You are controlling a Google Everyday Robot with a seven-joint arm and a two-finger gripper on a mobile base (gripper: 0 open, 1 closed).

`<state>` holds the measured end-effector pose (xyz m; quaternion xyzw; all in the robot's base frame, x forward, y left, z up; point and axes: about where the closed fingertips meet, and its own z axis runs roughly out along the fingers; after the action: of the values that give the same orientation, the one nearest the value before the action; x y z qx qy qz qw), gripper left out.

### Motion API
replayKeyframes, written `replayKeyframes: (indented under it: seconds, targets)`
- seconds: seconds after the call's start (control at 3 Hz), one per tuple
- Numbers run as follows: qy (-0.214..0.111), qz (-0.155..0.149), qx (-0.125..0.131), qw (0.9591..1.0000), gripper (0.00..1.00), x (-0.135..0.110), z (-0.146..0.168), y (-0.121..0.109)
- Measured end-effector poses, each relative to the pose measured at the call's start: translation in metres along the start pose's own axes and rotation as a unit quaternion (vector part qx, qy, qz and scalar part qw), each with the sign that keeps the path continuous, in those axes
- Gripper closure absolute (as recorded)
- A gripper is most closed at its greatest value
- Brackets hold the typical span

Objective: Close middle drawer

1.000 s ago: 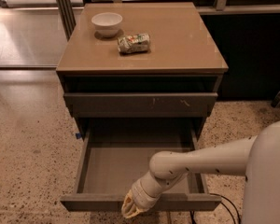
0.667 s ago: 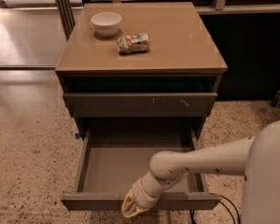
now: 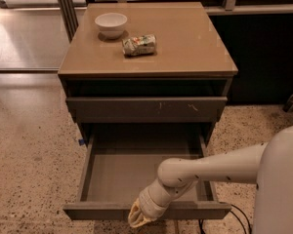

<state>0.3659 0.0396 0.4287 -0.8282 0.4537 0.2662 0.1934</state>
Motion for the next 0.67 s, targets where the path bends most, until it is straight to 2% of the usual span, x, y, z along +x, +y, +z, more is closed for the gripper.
replayKeyframes:
  seconds: [0.67]
  targets:
    - [0.018,0.039,0.012,0.999,1.0,0.014,-0.012,0.006]
